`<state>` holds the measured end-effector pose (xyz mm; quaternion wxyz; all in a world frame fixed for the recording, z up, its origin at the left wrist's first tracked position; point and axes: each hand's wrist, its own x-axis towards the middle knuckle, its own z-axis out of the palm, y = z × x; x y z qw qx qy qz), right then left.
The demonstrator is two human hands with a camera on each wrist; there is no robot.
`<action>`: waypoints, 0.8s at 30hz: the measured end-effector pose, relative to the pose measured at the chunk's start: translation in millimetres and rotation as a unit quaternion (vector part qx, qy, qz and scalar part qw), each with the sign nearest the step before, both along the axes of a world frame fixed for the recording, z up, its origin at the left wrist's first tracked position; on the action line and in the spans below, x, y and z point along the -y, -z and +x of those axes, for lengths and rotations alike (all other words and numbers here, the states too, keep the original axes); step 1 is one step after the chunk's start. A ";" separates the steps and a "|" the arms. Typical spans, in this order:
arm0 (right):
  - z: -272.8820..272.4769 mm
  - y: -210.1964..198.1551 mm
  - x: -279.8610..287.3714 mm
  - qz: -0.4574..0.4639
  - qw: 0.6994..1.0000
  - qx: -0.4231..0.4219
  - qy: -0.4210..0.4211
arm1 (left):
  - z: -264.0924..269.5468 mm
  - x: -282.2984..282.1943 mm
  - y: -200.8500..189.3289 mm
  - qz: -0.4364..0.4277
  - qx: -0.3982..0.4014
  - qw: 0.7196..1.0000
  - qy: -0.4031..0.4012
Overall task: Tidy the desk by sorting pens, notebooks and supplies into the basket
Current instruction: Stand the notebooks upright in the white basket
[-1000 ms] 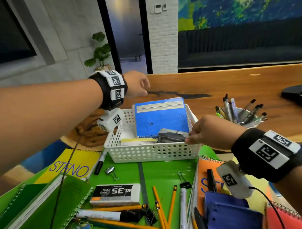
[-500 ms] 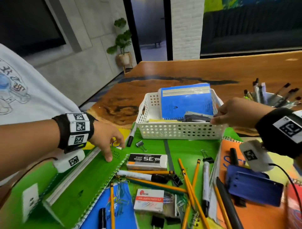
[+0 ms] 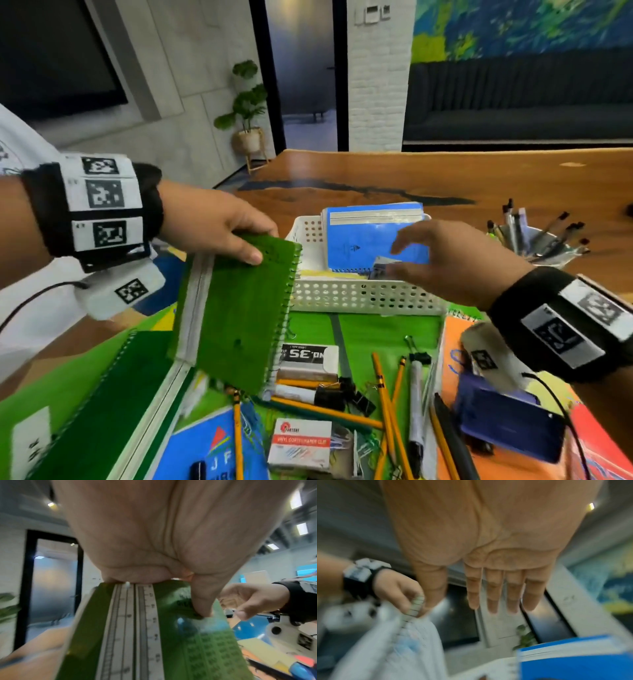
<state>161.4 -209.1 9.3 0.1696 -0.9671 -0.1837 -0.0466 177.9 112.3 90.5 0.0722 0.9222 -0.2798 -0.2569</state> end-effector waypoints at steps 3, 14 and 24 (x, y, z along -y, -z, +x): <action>-18.2 -25.9 -43.1 0.244 0.951 -0.148 -0.116 | -0.5 38.0 -31.3 -0.009 0.158 0.986 0.062; 39.1 -49.6 -4.1 0.601 0.789 -0.124 0.003 | 81.5 80.3 -30.9 -0.195 0.233 0.929 -0.210; 45.9 29.3 63.5 -0.038 0.974 -0.201 0.099 | 166.4 143.7 17.0 -0.028 0.275 0.955 -0.106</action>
